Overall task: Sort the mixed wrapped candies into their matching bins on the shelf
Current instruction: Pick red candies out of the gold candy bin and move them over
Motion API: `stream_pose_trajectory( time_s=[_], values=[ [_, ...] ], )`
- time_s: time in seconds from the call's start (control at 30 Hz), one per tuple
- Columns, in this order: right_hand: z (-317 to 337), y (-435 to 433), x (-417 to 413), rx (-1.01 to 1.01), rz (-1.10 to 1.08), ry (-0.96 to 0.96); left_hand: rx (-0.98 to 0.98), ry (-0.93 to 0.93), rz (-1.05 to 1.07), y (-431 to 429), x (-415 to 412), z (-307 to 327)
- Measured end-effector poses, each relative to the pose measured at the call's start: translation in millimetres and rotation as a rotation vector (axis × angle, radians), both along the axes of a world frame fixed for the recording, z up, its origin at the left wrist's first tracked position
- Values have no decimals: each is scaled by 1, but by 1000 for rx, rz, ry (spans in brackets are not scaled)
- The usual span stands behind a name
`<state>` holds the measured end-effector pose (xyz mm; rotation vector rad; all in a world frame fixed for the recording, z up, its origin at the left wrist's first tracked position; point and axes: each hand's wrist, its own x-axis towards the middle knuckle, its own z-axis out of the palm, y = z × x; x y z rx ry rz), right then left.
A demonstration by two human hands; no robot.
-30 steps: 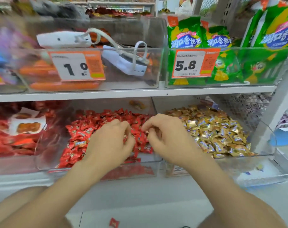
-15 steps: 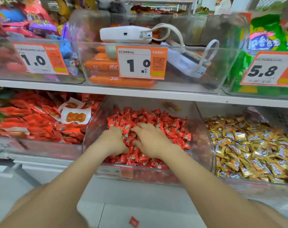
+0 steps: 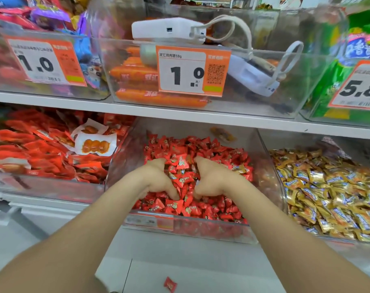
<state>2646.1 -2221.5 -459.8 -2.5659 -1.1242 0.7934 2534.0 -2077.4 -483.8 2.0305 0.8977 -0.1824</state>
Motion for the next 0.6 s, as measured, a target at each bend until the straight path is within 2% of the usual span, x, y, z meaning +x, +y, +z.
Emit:
stream_pose_trajectory(
  time_s=[0.2, 0.27, 0.33, 0.43, 0.53, 0.6],
  values=[
    [4, -11, 5, 378, -69, 300, -51, -140, -114, 3, -4, 7],
    [8, -22, 13, 432, -64, 358, -33, -189, -185, 3, -12, 16],
    [10, -33, 21, 381, -23, 316, 31, -207, -278, 4, -20, 20],
    [9, -48, 23, 271, 35, 142, 174, -216, -454, 1, -29, 18],
    [10, -58, 21, 265, 38, -21, 324, -238, -456, -4, -32, 15],
    [15, -64, 16, 299, 14, -31, 449, -253, -444, -4, -33, 14]
  ],
)
